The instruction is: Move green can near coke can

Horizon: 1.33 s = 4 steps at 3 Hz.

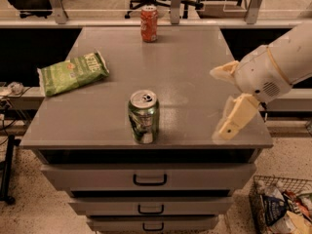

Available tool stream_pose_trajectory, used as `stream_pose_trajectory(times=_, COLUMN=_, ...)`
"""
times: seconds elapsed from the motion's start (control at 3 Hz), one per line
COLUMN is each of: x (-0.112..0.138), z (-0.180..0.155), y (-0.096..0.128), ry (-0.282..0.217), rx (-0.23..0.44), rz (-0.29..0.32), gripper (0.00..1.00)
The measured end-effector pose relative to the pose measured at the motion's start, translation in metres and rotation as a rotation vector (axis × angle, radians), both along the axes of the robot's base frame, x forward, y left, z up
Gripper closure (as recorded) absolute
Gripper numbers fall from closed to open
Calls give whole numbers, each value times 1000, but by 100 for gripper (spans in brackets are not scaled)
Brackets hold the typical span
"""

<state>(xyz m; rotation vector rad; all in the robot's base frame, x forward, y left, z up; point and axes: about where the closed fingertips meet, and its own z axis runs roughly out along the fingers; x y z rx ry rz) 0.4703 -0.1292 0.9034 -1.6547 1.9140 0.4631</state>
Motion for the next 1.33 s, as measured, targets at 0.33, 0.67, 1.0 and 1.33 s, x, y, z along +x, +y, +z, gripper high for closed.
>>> stream_pose_trajectory(times=0.33, x=5, z=-18, y=35, ry=-16, rx=180, rz=43, gripper=0)
stream_pose_trajectory(times=0.67, x=6, z=-29, y=64, ry=-54, rx=337, rz=68, gripper=0)
stream_pose_trajectory(times=1.0, x=2, z=-36, y=95, ry=-70, rx=460, rz=94, gripper=0)
stream_pose_trajectory(times=1.33, x=-4, z=-40, y=134, ry=-46, rx=563, rz=129, gripper=0)
